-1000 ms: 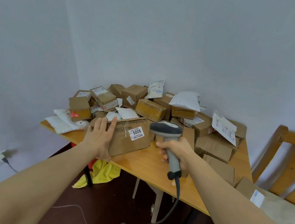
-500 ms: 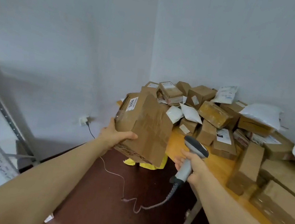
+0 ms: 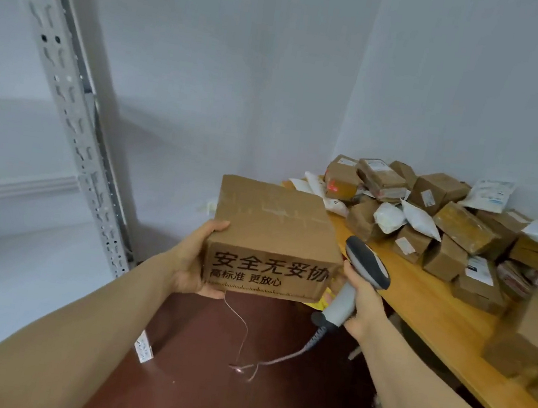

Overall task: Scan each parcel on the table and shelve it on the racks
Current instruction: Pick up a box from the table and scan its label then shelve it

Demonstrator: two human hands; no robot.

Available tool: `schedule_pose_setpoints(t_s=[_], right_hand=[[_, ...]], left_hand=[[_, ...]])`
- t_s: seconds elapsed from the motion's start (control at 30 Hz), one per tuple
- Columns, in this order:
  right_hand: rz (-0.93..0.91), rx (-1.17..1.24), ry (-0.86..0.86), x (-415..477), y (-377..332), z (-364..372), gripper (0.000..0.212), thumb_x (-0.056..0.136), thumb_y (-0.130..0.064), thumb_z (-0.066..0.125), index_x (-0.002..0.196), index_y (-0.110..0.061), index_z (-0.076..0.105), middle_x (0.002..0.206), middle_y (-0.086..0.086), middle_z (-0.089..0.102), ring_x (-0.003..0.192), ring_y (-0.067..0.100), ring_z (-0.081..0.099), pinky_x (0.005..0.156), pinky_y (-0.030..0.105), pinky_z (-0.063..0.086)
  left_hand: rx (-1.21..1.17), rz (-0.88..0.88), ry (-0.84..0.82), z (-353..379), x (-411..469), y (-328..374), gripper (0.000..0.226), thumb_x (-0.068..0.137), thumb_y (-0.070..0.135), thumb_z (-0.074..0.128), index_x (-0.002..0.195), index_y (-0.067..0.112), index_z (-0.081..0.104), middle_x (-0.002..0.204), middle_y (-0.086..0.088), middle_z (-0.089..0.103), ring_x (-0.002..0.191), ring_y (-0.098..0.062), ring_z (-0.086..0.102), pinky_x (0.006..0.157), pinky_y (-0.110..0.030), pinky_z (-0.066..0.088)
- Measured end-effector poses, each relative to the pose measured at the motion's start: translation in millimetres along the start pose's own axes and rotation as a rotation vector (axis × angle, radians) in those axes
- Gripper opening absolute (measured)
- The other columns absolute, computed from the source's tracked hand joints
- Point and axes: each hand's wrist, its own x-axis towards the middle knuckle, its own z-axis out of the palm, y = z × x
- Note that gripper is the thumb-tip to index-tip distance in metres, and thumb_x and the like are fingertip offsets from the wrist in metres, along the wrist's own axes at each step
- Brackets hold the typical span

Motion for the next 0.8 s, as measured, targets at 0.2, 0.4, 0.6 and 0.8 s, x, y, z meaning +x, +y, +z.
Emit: schedule_pose_setpoints(t_s=[0.2,0.4,0.6,0.8], right_hand=[[-0.134,-0.078,0.076,-23.5,-8.4,2.0,0.044,0.081,-0.031,0.075,0.120,-0.014,0.065,0.118,0.009,0.067,0.111,0.030,0.062,0.091,0.052,0.052],[-0.135,-0.052,0.048,-35.1,-23.7,6.0,0.023,0.083,-0.018,0.072,0.104,-0.008,0.068,0.109,0.016,0.070,0.102,0.035,0.066,0.090,0.050,0.053],[-0.182,-0.056,-0.023,-44.3,-32.9,7.0,0.026,0.082,-0.015,0.072,0.107,-0.008,0.068,0.106,0.016,0.071,0.100,0.034,0.067,0.092,0.053,0.052],[-0.394,-0.269,0.040,-48.2,-38.8,18.4,0.031,0.070,0.013,0.075,0.089,-0.009,0.065,0.095,0.013,0.070,0.091,0.031,0.067,0.080,0.047,0.056]], left_hand=[[0.160,0.004,-0.044,0.2,2.7,4.5,0.095,0.068,0.095,0.017,0.103,0.025,0.070,0.109,-0.008,0.069,0.117,-0.028,0.049,0.114,-0.064,0.001],[0.243,0.271,-0.122,22.7,-10.8,19.0,0.044,0.083,0.058,0.059,0.115,0.028,0.064,0.116,0.004,0.067,0.103,-0.009,0.060,0.073,-0.024,0.043],[0.367,0.376,-0.176,14.4,1.7,24.0,0.064,0.074,-0.002,0.072,0.129,0.024,0.053,0.118,0.002,0.067,0.112,-0.017,0.060,0.079,-0.023,0.048],[0.387,0.492,-0.048,15.4,3.9,38.3,0.051,0.086,0.024,0.070,0.134,0.028,0.051,0.116,0.009,0.063,0.100,-0.004,0.059,0.072,-0.017,0.047]])
